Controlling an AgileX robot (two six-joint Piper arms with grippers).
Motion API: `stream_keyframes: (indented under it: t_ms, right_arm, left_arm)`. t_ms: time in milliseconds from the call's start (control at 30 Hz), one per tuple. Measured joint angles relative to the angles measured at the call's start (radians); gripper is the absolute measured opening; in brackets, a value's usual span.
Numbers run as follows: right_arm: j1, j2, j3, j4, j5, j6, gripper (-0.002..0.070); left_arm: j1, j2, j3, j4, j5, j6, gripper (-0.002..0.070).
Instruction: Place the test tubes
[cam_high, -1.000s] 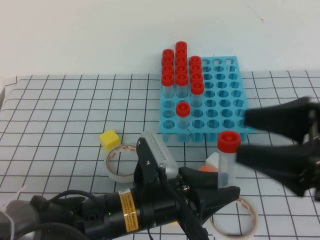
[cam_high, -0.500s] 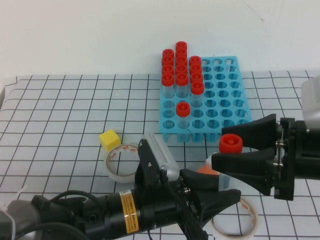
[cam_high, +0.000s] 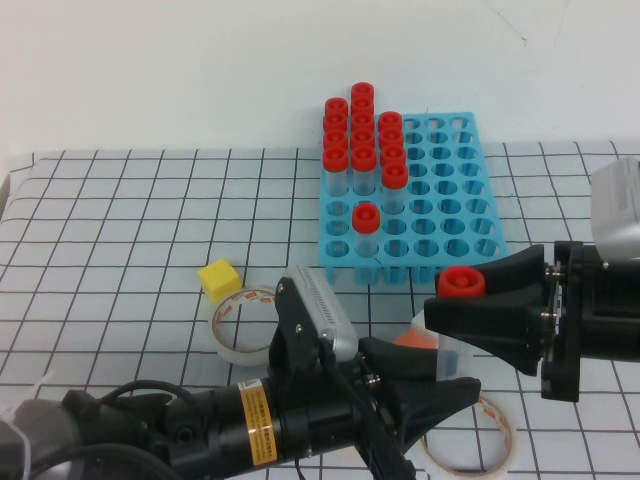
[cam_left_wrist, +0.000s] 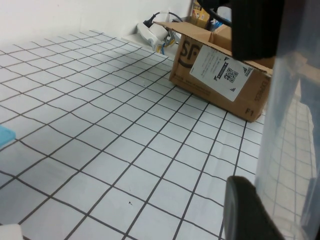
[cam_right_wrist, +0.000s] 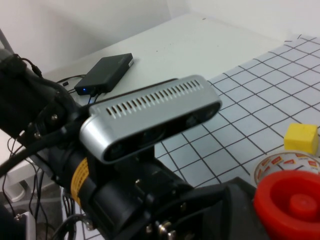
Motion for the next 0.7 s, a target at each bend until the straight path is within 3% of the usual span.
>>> stream_keyframes:
  t_ms: [200, 367, 500, 600, 700]
  right_arm:
    - [0.000, 0.000, 0.000, -0.001, 0.000, -0.004, 0.0276]
    - [0.000, 0.000, -0.005, -0.001, -0.008, -0.012, 0.0275]
    - [0.000, -0.002, -0.025, -0.001, -0.033, -0.026, 0.0275]
    - [0.000, -0.034, -0.038, -0.004, -0.121, -0.038, 0.0275]
    - [0.000, -0.087, -0.042, -0.004, -0.238, -0.024, 0.0275]
  left_arm:
    - [0.002, 0.000, 0.000, 0.000, 0.000, 0.021, 0.0221]
    - [0.006, 0.000, 0.000, 0.011, 0.000, 0.086, 0.0384]
    - [0.049, -0.003, 0.000, 0.065, -0.006, 0.084, 0.0450]
    - [0.126, -0.037, 0.000, 0.173, -0.006, 0.047, 0.0456]
    - [0.240, -0.103, 0.000, 0.310, -0.006, -0.018, 0.0365]
